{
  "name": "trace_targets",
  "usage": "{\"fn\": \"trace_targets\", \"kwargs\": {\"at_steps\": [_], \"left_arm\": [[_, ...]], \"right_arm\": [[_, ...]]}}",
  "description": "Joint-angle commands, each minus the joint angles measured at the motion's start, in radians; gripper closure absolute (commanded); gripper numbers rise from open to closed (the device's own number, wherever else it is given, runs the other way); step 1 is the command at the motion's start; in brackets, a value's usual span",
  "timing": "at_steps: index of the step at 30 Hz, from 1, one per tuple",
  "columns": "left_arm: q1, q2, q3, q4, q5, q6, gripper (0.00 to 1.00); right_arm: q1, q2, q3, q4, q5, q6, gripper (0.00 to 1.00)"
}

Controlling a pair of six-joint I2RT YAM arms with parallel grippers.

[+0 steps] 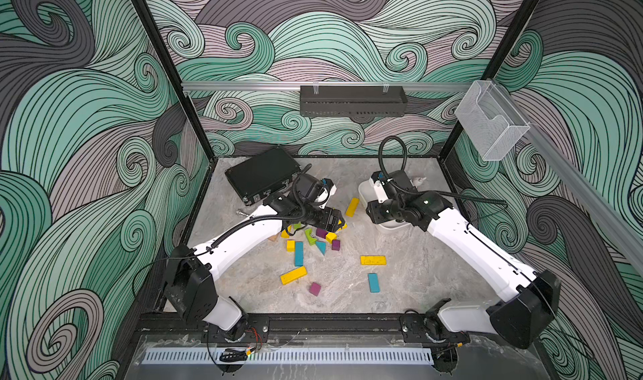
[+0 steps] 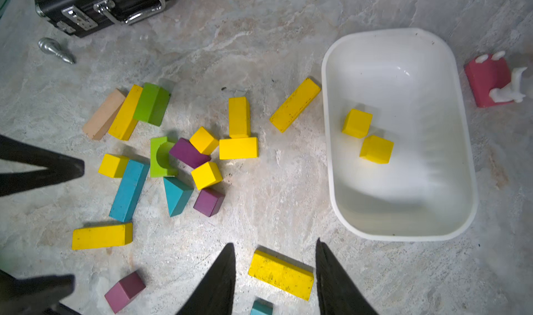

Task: Pick out the yellow building blocks
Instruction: Place the building block in the storage box, then pick up the building block from the center of the board.

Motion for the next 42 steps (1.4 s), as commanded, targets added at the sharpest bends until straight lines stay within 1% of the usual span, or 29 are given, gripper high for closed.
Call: {"fn": "trace_targets", "kwargs": {"at_steps": [1, 5, 9, 14, 18, 22, 26, 28, 30, 31, 32, 35, 37, 42], "left_arm": [[-0.005, -0.029, -0.008, -0.046, -0.021, 0.026, 0.20], [-0.005, -0.032, -0.017, -0.052, -0.021, 0.032, 0.20], [-0.004, -0.035, -0.026, -0.057, -0.018, 0.050, 0.20], [-0.004, -0.034, -0.035, -0.068, -0.027, 0.081, 0.20], [-0.004, -0.031, -0.036, -0.080, -0.033, 0.090, 0.20], [-0.005, -0.029, -0.040, -0.081, -0.037, 0.092, 0.20], [-0.004, -0.026, -0.045, -0.079, -0.046, 0.092, 0.20], [-0.005, -0.024, -0.046, -0.079, -0.049, 0.094, 0.19], [-0.004, -0.024, -0.047, -0.081, -0.052, 0.095, 0.20], [-0.005, -0.023, -0.046, -0.082, -0.054, 0.096, 0.19], [-0.004, -0.024, -0.046, -0.082, -0.057, 0.095, 0.19], [-0.004, -0.025, -0.050, -0.081, -0.064, 0.096, 0.19], [-0.004, -0.023, -0.050, -0.079, -0.064, 0.096, 0.19], [-0.004, -0.022, -0.055, -0.075, -0.064, 0.096, 0.19]], "right_arm": [[0.019, -0.031, -0.069, -0.029, -0.002, 0.045, 0.54], [0.039, -0.044, -0.155, -0.032, -0.020, 0.099, 0.54], [0.068, -0.032, -0.240, -0.004, -0.025, 0.133, 0.51], [0.088, -0.001, -0.363, 0.092, -0.014, 0.137, 0.46], [0.100, 0.017, -0.430, 0.168, -0.002, 0.120, 0.42], [0.104, 0.039, -0.457, 0.202, 0.017, 0.100, 0.37], [0.108, 0.067, -0.451, 0.199, 0.037, 0.109, 0.34], [0.109, 0.075, -0.449, 0.193, 0.055, 0.120, 0.28], [0.111, 0.080, -0.449, 0.191, 0.058, 0.123, 0.26], [0.111, 0.080, -0.450, 0.188, 0.065, 0.128, 0.19], [0.111, 0.079, -0.451, 0.186, 0.072, 0.134, 0.17], [0.111, 0.079, -0.461, 0.188, 0.071, 0.151, 0.16], [0.111, 0.083, -0.472, 0.194, 0.062, 0.169, 0.13], [0.111, 0.084, -0.504, 0.224, 0.026, 0.217, 0.13]]}}
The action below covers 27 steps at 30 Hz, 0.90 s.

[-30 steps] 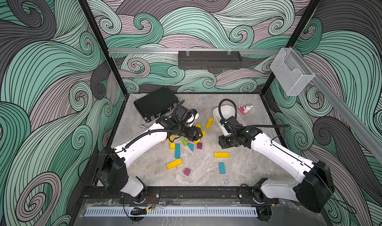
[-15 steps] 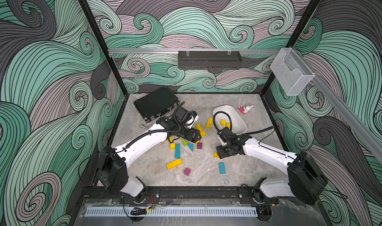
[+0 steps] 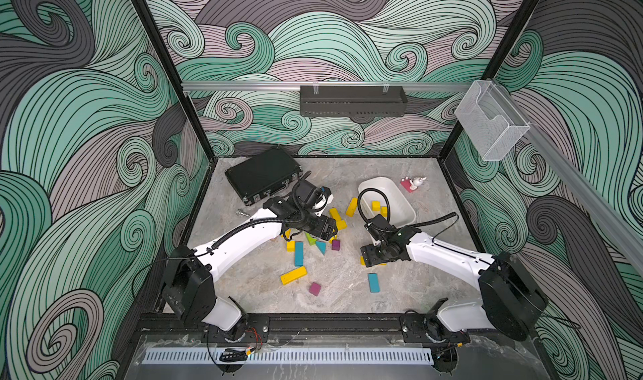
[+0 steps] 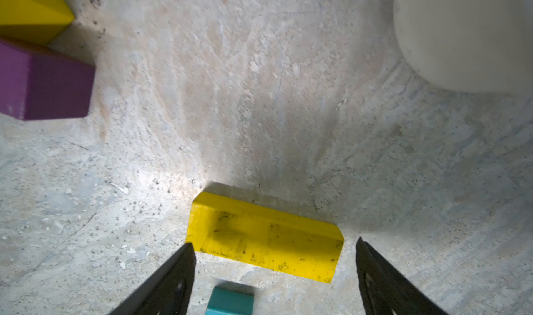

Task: Pick out the yellow building blocks
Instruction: Pick up the building block from the center of the board.

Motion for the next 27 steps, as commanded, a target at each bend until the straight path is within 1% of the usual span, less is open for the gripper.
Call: {"fn": "trace_targets", "kwargs": {"at_steps": [1, 2, 3, 4, 13, 19, 27], "left_arm": [[-0.004, -0.013, -0.005, -0.022, -0.014, 0.010, 0.19], [-0.005, -0.013, -0.007, -0.021, -0.013, 0.010, 0.19], [-0.004, -0.013, -0.010, -0.019, -0.014, 0.010, 0.19], [-0.005, -0.013, -0.012, -0.016, -0.014, 0.010, 0.19], [-0.004, -0.019, -0.014, -0.010, -0.012, 0.008, 0.19], [-0.005, -0.024, -0.018, -0.009, -0.011, 0.008, 0.19], [-0.004, -0.039, -0.027, -0.006, -0.012, 0.006, 0.19]], "right_arm": [[0.006, 0.007, -0.026, 0.016, -0.019, 0.049, 0.12], [0.006, 0.008, -0.030, 0.018, -0.021, 0.057, 0.12], [0.006, 0.010, -0.032, 0.018, -0.023, 0.065, 0.02], [0.008, 0.013, -0.034, 0.019, -0.022, 0.071, 0.02], [0.034, 0.032, -0.011, 0.009, -0.009, 0.133, 0.02], [0.067, 0.066, 0.008, 0.004, 0.027, 0.179, 0.02], [0.133, 0.052, 0.029, -0.010, 0.008, 0.213, 0.03]]}}
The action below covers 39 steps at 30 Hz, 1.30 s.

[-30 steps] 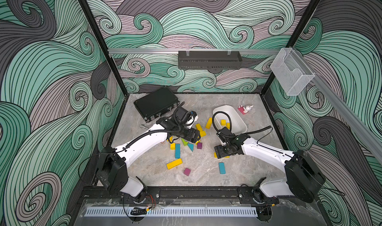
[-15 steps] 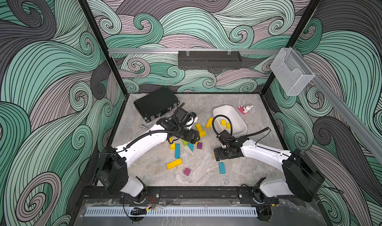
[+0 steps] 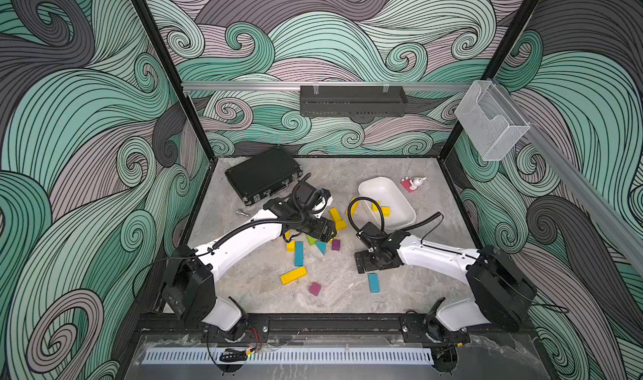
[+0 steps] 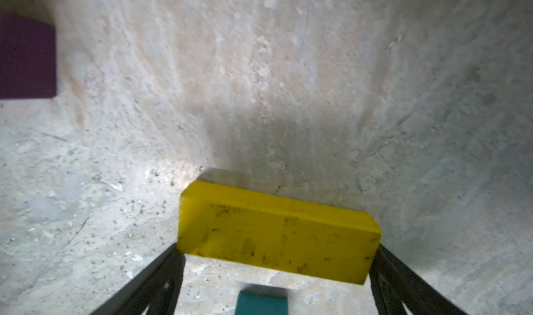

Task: Pick out the yellow building blocks
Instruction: Pick up the building block from the center of the board.

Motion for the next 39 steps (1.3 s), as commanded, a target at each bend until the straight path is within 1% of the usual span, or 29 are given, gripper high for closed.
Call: {"fn": "trace_targets", "kwargs": {"at_steps": [1, 6, 9, 11, 13, 17, 22, 32, 35, 39], "left_arm": [[-0.004, -0.039, -0.006, -0.005, -0.009, 0.007, 0.19], [-0.004, -0.043, -0.007, -0.001, -0.009, 0.007, 0.19], [-0.004, -0.044, -0.006, -0.003, -0.009, 0.007, 0.19], [-0.003, -0.043, -0.006, -0.003, -0.009, 0.006, 0.19], [-0.003, -0.043, -0.006, -0.004, -0.009, 0.006, 0.19], [-0.003, -0.045, -0.009, -0.004, -0.010, 0.006, 0.19], [-0.004, -0.051, -0.010, -0.004, -0.019, 0.009, 0.19], [-0.004, -0.050, -0.010, -0.004, -0.017, 0.009, 0.19], [-0.004, -0.051, -0.011, -0.003, -0.018, 0.008, 0.19], [-0.004, -0.051, -0.010, -0.003, -0.019, 0.006, 0.19]], "right_arm": [[0.037, -0.022, 0.032, -0.018, 0.002, 0.038, 0.04], [0.083, -0.048, 0.047, -0.017, -0.010, 0.057, 0.07], [0.095, -0.053, 0.055, -0.010, -0.010, 0.037, 0.09], [0.095, -0.047, 0.064, -0.014, 0.004, -0.004, 0.10], [0.095, -0.029, 0.080, -0.026, 0.028, -0.079, 0.11], [0.095, 0.008, 0.098, -0.039, 0.070, -0.203, 0.16], [0.095, 0.078, 0.115, -0.033, 0.104, -0.279, 0.25], [0.095, 0.171, 0.144, -0.021, 0.106, -0.300, 0.24], [0.095, 0.185, 0.151, -0.021, 0.101, -0.295, 0.30], [0.095, 0.186, 0.156, -0.021, 0.091, -0.280, 0.42]]}}
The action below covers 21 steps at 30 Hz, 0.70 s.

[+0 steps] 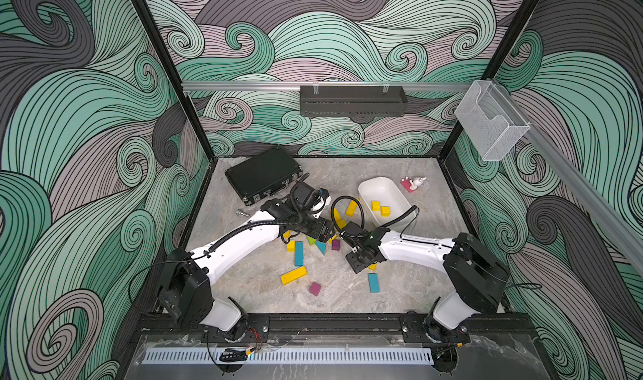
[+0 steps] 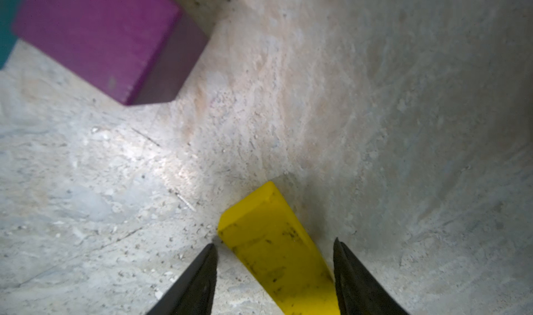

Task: Pick out the yellow building blocks
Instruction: Pick up the building block from the center of the board.

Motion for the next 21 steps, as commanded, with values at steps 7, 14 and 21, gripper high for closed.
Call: {"fn": "trace_targets", "kwargs": {"at_steps": [7, 14, 21], "left_arm": [[-0.004, -0.025, -0.001, 0.001, 0.003, 0.004, 0.19], [-0.004, -0.025, -0.003, 0.000, 0.000, 0.005, 0.19], [-0.004, -0.025, -0.003, -0.002, -0.003, 0.007, 0.20]], "right_arm": [[0.004, 0.024, 0.019, -0.014, 0.004, 0.022, 0.56], [0.003, 0.051, 0.039, -0.015, 0.005, 0.017, 0.64], [0.003, 0.061, 0.053, -0.018, 0.004, 0.027, 0.62]]}}
